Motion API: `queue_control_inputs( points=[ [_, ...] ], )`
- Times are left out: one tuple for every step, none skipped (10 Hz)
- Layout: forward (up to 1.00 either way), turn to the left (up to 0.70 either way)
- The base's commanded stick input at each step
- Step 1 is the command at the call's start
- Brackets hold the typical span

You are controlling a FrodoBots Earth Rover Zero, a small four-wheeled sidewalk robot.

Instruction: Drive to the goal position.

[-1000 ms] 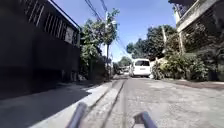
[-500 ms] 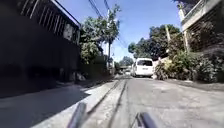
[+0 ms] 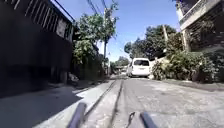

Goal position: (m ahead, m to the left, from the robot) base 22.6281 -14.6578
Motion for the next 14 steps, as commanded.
queue_control_inputs(
  points=[
    [0.70, 0.00],
    [0.70, 0.00],
    [0.70, 0.00],
    [0.70, 0.00],
    [0.70, 0.00],
    [0.70, 0.00],
    [0.70, 0.00],
    [0.70, 0.00],
    [0.70, 0.00],
    [0.70, 0.00],
    [0.70, -0.18],
    [0.70, -0.35],
    [0.70, -0.35],
    [0.70, -0.35]
  ],
)
